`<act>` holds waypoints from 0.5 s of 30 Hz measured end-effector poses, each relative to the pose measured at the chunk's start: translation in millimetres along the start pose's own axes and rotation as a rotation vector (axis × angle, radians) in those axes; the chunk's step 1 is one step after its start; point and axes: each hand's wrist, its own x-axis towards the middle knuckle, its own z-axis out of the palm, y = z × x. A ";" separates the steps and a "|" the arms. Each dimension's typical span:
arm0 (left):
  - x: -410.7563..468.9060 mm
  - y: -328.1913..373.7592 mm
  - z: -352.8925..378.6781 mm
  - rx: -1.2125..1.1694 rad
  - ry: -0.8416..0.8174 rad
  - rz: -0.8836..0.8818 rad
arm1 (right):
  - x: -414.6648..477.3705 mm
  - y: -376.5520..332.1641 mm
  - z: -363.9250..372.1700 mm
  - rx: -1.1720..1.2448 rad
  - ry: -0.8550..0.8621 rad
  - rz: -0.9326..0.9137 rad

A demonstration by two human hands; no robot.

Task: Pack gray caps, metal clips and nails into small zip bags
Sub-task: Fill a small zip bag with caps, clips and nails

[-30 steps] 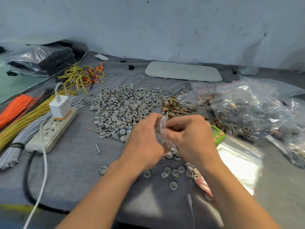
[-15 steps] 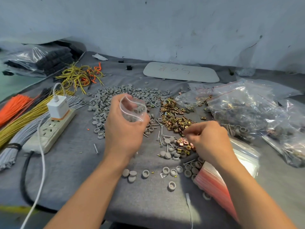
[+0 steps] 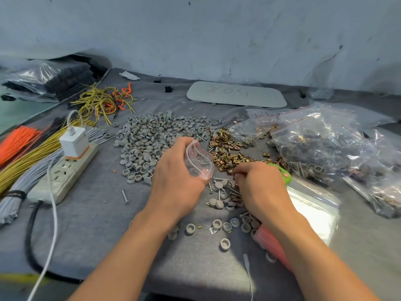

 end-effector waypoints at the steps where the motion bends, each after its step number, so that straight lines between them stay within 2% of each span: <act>1: 0.2 -0.3 0.0 0.001 -0.004 0.002 | -1.4 1.5 -1.7 0.108 0.056 0.021; 3: 0.4 -0.6 0.0 -0.004 -0.016 0.002 | -2.6 4.6 -5.5 0.246 0.159 0.053; 5: 0.3 -1.4 0.0 -0.009 -0.025 -0.002 | -2.2 7.5 -7.9 0.293 0.184 0.062; 9: 0.2 -3.0 0.6 0.000 -0.025 -0.005 | -1.9 9.1 -9.4 0.273 0.122 0.051; 13: -0.2 -4.3 0.2 -0.002 -0.022 -0.003 | -3.5 12.3 -15.3 0.246 0.154 0.070; 15: 0.0 -4.5 -0.2 -0.008 -0.024 -0.005 | -3.9 13.1 -17.7 0.173 0.049 0.026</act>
